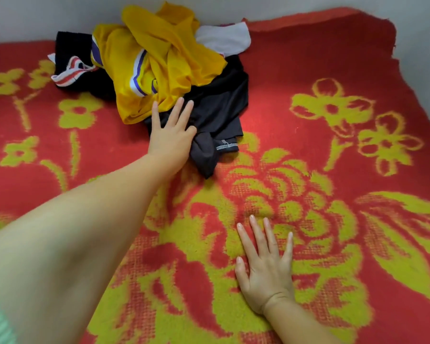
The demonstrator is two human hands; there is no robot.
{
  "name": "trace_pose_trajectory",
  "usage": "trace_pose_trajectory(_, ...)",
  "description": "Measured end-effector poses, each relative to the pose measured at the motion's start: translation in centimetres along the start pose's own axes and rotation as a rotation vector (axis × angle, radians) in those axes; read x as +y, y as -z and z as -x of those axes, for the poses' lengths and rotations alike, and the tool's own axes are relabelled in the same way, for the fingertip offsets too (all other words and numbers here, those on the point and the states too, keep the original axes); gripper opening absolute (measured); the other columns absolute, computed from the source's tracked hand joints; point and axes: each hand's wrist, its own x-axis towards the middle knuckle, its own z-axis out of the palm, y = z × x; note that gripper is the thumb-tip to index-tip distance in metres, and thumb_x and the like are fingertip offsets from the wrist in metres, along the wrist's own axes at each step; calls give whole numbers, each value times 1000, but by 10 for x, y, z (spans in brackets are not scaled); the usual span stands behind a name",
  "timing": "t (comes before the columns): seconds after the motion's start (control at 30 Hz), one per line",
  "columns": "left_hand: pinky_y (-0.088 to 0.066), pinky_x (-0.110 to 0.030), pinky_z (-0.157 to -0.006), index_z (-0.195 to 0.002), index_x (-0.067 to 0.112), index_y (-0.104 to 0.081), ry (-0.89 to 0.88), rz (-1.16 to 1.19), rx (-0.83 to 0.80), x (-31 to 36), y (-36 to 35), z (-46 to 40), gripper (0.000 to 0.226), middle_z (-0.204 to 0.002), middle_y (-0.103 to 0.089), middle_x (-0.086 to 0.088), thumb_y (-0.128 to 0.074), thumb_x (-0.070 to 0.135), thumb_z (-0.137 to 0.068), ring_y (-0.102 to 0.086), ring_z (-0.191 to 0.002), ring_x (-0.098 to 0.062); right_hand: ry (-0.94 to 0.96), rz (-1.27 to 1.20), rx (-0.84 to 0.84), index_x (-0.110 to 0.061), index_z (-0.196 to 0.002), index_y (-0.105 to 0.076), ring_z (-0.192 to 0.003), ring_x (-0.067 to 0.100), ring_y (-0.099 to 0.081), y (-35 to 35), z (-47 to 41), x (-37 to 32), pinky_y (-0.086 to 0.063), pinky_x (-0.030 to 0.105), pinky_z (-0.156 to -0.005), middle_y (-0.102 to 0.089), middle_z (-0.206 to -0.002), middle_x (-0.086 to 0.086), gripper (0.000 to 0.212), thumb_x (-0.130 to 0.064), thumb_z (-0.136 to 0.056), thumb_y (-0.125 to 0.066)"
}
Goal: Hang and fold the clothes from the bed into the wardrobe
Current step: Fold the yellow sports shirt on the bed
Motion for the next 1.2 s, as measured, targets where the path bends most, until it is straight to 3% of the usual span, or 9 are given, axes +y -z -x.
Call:
trace_pose_trajectory(0.07, 7, -70, -107, -103, 21, -61, 31, -29, -32, -17, 2, -13, 17, -161, 2, -12, -48, 20, -92, 12, -147, -31, -4, 10, 6, -26, -145, -38, -142, 25, -23, 0, 0, 1, -13, 64, -105, -31, -155, 2, 64, -43, -84, -38)
trace_pose_trajectory(0.17, -1, -71, -106, -114, 27, -61, 210, 72, -230, -45, 0, -32, 25, -160, 3, -10, -51, 19, -92, 9, -146, -35, -1, 14, 3, -26, -145, -40, -142, 25, -23, -1, 2, 4, -14, 63, -105, -32, -155, 2, 63, -44, -84, -38)
trace_pose_trajectory(0.3, -41, -51, -89, -117, 0, -50, 279, 330, -281, -52, 2, -46, 28, -128, -40, -24, -48, 7, -90, -45, -117, -44, -6, 26, 4, -27, -145, -40, -142, 25, -23, -3, 0, 5, -13, 63, -106, -32, -155, 1, 63, -44, -84, -38)
trace_pose_trajectory(0.4, -40, -43, -70, -108, 2, -49, 220, 445, -185, -37, 8, -26, 20, -112, -55, -27, -48, 13, -92, -56, -101, -44, -8, 41, 16, -26, -145, -40, -142, 24, -22, -2, -4, 8, -13, 63, -106, -32, -154, 2, 62, -43, -85, -36)
trace_pose_trajectory(0.6, -36, -35, -58, -102, 11, -59, 179, 439, -107, 4, 8, 96, 22, -92, -66, -16, -54, 25, -85, -60, -87, -40, -9, -13, 9, -26, -146, -37, -143, 24, -18, -3, -4, 5, -8, 63, -109, -28, -156, 2, 61, -42, -87, -32)
trace_pose_trajectory(0.83, -31, -28, -61, -94, 19, -64, 94, 321, -291, 45, 21, 172, 20, -94, -67, -7, -49, 27, -83, -63, -88, -33, -46, 17, -137, -33, -152, -16, -148, 17, 6, -3, -8, 10, 16, 55, -111, -2, -162, -6, 68, -52, -88, -6)
trace_pose_trajectory(0.97, -34, -29, -64, -95, 17, -66, 30, 291, -376, 65, 28, 219, 23, -99, -67, -8, -48, 24, -83, -63, -93, -32, -93, 72, -215, -23, -149, -29, -147, 17, 15, 5, -14, 6, 14, 61, -111, -6, -162, -1, 60, -47, -96, -13)
trace_pose_trajectory(1.03, -32, -28, -62, -93, 17, -66, 39, 244, -420, 74, 29, 257, 22, -99, -67, -7, -48, 22, -82, -64, -92, -31, -81, 122, -351, -25, -152, -19, -146, 22, 18, 11, -11, -4, 13, 66, -109, -2, -162, 0, 55, -40, -99, -20)
trace_pose_trajectory(1.2, -37, -28, -64, -97, 14, -66, 82, 230, -570, 106, 46, 361, 25, -104, -67, -8, -46, 21, -83, -63, -96, -30, -24, 140, -664, -18, -150, -28, -147, 28, 9, 28, 77, -23, -5, 62, -113, -6, -161, 7, 53, -23, -97, -30)
